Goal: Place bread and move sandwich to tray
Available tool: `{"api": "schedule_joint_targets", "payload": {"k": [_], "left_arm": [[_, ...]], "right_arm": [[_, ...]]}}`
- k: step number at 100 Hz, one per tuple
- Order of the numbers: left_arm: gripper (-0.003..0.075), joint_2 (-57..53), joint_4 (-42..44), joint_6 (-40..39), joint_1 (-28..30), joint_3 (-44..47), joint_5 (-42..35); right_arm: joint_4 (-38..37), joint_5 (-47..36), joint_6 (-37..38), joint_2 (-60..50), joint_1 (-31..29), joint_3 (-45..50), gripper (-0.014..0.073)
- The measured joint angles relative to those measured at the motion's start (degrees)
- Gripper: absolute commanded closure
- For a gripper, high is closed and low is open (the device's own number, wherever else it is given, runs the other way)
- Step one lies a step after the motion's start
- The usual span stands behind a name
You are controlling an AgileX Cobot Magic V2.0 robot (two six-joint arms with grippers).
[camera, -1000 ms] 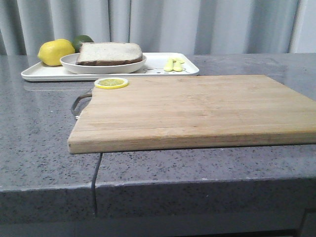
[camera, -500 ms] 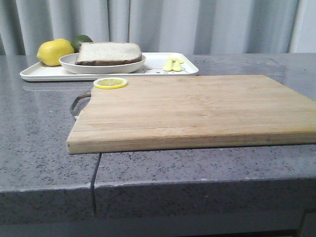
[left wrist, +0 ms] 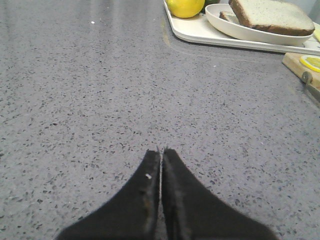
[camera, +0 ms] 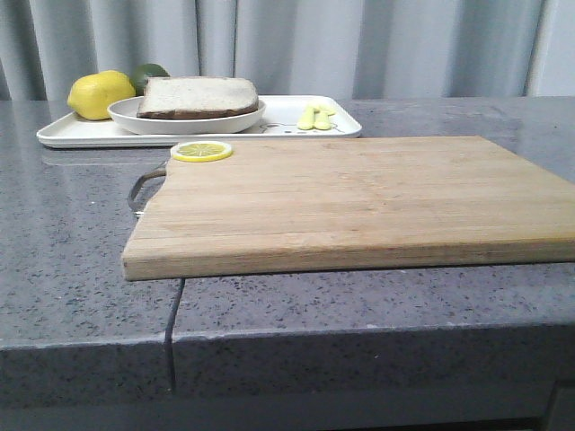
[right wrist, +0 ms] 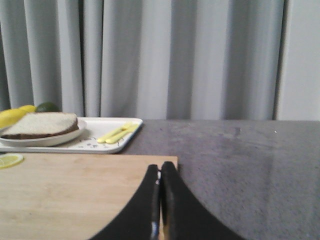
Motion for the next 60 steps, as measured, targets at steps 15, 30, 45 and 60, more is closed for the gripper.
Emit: {"api": "schedule_joint_targets", "payload": {"k": [15, 30, 45, 60], "left_arm": [[0.074, 0.0, 0.0, 0.0, 0.0, 0.0, 0.0], [0.074, 0.0, 0.0, 0.0, 0.0, 0.0, 0.0], [0.074, 0.0, 0.0, 0.0, 0.0, 0.0, 0.1], [0.074, 0.0, 0.0, 0.0, 0.0, 0.0, 0.1]], "right_arm": [[-0.6, 8.5, 0.6, 0.0, -1.7, 0.0, 0.0655], [1.5, 15.8, -1.0, 0.0, -2.7, 0.0, 0.0655], [2.5, 19.6, -2.9, 0.0, -2.7, 0.0, 0.0655], [2.8, 24.2, -3.6, 0.0, -2.7, 0.0, 0.0655]]}}
